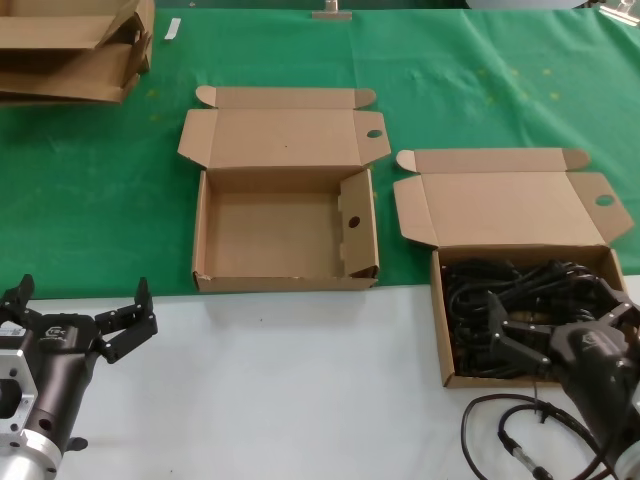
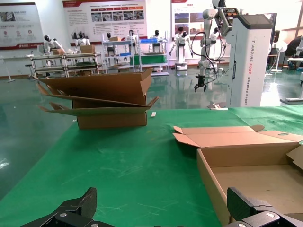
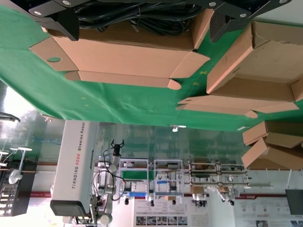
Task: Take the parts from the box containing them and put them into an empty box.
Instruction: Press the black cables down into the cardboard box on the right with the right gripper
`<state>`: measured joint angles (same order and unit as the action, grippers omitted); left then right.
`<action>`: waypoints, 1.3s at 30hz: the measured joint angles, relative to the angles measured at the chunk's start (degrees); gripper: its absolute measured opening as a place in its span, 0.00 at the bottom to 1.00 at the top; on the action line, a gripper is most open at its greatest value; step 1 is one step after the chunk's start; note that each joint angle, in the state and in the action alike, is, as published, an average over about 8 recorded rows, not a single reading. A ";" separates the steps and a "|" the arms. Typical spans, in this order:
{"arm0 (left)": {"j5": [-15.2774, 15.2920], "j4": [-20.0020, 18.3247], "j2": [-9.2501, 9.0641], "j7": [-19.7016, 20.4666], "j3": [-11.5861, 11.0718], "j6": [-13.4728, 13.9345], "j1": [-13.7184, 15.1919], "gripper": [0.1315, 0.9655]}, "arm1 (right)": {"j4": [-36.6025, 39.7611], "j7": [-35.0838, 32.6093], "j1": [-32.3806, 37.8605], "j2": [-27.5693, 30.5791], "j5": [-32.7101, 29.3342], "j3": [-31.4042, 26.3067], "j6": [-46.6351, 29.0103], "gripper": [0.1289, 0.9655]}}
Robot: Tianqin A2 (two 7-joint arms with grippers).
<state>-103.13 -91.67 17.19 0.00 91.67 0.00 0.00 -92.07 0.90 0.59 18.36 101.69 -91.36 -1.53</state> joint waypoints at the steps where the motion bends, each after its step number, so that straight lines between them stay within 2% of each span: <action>1: 0.00 0.00 0.00 0.00 0.00 0.00 0.00 1.00 | 0.00 0.00 0.00 0.00 0.00 0.00 0.00 1.00; 30: 0.00 0.00 0.00 0.00 0.00 0.00 0.00 1.00 | 0.03 0.03 0.02 0.12 0.02 -0.02 0.02 1.00; 34: 0.00 0.00 0.00 0.00 0.00 0.00 0.00 1.00 | 0.20 0.60 0.18 1.75 0.48 -0.55 0.25 1.00; 39: 0.00 0.00 0.00 0.00 0.00 0.00 0.00 1.00 | 0.27 2.02 0.79 7.38 2.36 -3.16 1.39 1.00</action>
<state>-103.13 -91.67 17.19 0.00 91.68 0.00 0.00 -91.79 2.92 1.39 25.75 104.05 -94.52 -0.14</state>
